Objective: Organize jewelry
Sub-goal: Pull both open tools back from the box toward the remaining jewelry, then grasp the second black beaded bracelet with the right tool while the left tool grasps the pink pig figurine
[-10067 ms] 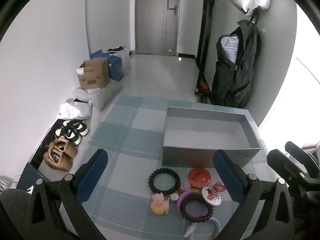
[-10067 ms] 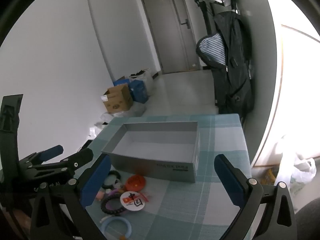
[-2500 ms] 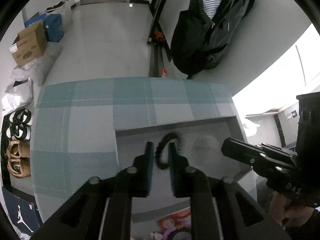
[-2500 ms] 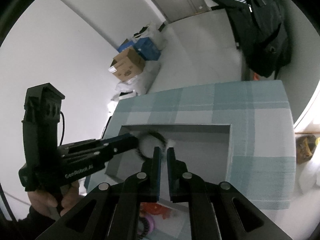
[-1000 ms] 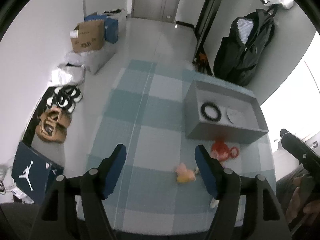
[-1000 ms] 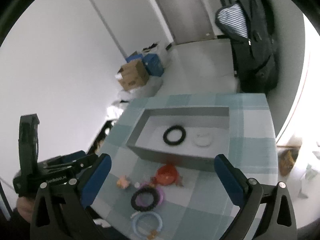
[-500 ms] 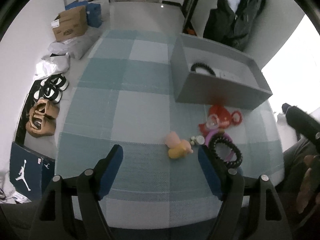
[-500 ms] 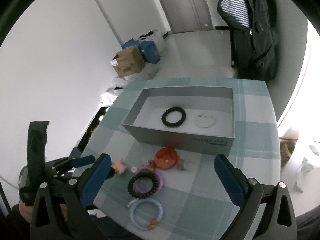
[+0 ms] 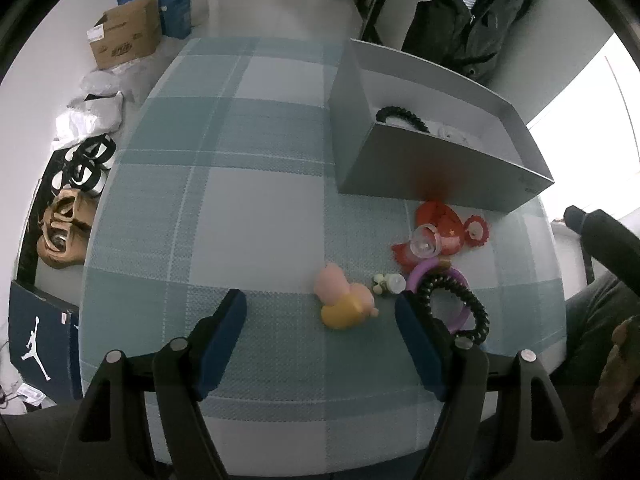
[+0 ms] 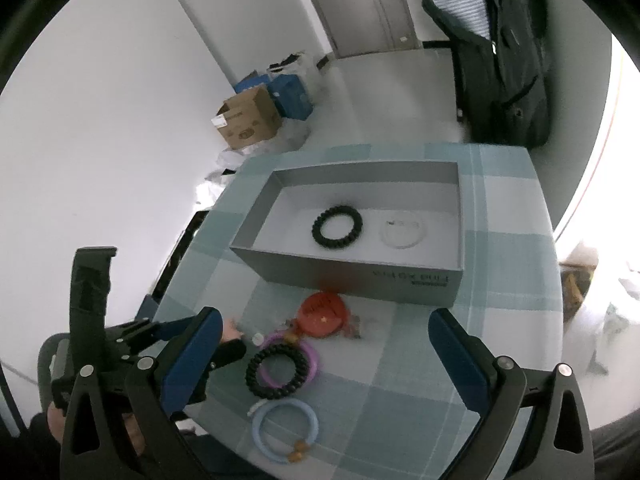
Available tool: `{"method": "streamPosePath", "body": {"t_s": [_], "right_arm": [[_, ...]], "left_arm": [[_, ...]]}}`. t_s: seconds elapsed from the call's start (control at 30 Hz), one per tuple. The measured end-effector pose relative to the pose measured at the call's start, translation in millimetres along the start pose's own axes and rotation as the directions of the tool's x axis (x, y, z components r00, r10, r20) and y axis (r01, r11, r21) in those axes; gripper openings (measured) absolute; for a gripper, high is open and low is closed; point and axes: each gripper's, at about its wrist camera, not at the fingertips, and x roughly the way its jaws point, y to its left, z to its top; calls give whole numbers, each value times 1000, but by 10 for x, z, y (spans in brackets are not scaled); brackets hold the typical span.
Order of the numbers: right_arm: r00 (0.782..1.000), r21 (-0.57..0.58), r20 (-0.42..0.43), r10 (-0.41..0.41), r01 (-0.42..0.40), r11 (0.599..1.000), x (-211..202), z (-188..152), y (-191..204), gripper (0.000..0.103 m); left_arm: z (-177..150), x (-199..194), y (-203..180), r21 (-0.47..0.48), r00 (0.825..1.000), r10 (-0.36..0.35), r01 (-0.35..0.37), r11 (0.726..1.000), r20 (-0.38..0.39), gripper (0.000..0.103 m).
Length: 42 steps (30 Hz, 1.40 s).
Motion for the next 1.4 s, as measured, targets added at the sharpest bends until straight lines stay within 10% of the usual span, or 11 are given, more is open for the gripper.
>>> {"method": "streamPosePath", "body": {"t_s": [0.17, 0.57, 1.4], "right_arm": [[1000, 31, -8, 12, -11, 999, 16, -5, -41, 103], [998, 35, -40, 45, -43, 998, 75, -35, -13, 101], [949, 153, -281, 144, -104, 983, 566, -355, -62, 14]], "left_arm": [[-14, -12, -7, -1, 999, -32, 32, 1000, -6, 24], [55, -193, 50, -24, 996, -76, 77, 997, 45, 23], [118, -325, 161, -70, 990, -92, 100, 993, 106, 23]]}}
